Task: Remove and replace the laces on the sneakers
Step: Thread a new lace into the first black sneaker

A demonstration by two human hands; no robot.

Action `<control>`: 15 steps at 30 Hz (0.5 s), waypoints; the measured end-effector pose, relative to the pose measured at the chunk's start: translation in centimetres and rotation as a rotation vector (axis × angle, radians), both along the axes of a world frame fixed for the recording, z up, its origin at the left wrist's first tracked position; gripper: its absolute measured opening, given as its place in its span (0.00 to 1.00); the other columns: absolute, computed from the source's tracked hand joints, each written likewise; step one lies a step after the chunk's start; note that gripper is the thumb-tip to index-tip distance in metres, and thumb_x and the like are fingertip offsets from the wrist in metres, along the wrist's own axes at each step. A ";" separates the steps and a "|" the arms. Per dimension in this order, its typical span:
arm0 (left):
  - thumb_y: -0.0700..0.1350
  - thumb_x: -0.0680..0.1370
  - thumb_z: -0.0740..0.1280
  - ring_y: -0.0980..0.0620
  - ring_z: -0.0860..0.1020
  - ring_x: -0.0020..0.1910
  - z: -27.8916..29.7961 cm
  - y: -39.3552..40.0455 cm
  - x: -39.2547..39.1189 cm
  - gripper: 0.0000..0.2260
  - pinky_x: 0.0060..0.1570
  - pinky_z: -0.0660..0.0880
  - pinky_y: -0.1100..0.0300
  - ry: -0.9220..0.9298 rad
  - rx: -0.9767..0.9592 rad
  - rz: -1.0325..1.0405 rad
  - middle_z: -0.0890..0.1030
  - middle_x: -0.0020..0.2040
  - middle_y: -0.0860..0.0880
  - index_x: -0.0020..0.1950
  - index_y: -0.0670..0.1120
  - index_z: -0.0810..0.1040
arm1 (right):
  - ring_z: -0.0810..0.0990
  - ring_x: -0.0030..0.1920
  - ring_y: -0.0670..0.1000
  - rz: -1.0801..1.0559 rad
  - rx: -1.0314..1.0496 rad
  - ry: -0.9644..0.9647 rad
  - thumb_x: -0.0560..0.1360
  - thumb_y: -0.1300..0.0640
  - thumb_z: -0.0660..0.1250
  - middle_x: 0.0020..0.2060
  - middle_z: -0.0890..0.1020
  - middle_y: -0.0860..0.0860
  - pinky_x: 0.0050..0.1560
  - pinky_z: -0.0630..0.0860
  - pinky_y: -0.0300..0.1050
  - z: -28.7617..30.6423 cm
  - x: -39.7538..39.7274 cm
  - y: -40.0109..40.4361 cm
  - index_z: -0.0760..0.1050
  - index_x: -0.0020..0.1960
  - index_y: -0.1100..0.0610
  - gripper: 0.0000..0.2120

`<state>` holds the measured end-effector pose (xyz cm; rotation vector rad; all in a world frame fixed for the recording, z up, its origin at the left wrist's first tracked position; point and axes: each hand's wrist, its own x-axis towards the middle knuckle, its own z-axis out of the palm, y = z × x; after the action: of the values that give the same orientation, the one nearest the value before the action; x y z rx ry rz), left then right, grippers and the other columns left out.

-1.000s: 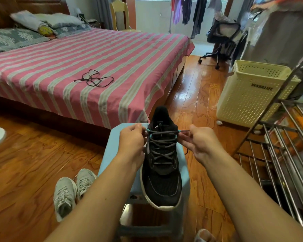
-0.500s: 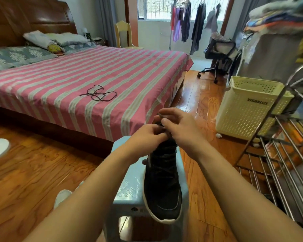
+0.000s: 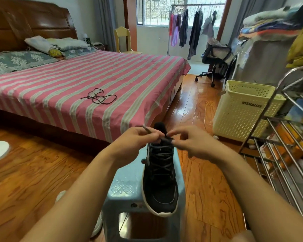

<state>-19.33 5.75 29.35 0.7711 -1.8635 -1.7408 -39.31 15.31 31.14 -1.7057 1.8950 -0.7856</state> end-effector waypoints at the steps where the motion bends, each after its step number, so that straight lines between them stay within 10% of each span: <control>1: 0.38 0.79 0.70 0.52 0.83 0.57 -0.2 0.2 0.2 0.08 0.63 0.72 0.55 -0.002 -0.036 -0.021 0.86 0.48 0.48 0.47 0.48 0.88 | 0.78 0.34 0.41 0.027 0.037 -0.033 0.80 0.55 0.68 0.38 0.81 0.44 0.34 0.74 0.38 -0.7 0.5 0.2 0.82 0.56 0.47 0.08; 8: 0.30 0.73 0.74 0.55 0.82 0.45 -3.3 1.5 -1.9 0.09 0.47 0.79 0.60 0.132 -0.691 0.361 0.83 0.41 0.52 0.43 0.44 0.84 | 0.81 0.47 0.56 -0.109 0.033 -0.213 0.79 0.30 0.53 0.44 0.84 0.56 0.58 0.74 0.61 -2.4 2.7 -0.2 0.83 0.46 0.61 0.36; 15: 0.37 0.79 0.71 0.54 0.85 0.48 -2.7 1.3 -2.0 0.06 0.50 0.78 0.66 0.221 -0.367 0.334 0.87 0.44 0.52 0.47 0.46 0.85 | 0.84 0.42 0.49 -0.222 -0.269 -1.014 0.81 0.57 0.65 0.45 0.85 0.57 0.40 0.79 0.39 -1.4 3.5 -2.0 0.82 0.54 0.62 0.10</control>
<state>-21.36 7.05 26.61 0.6670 -1.7186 -1.1834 -35.81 13.32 29.69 -0.8829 1.2727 -1.6492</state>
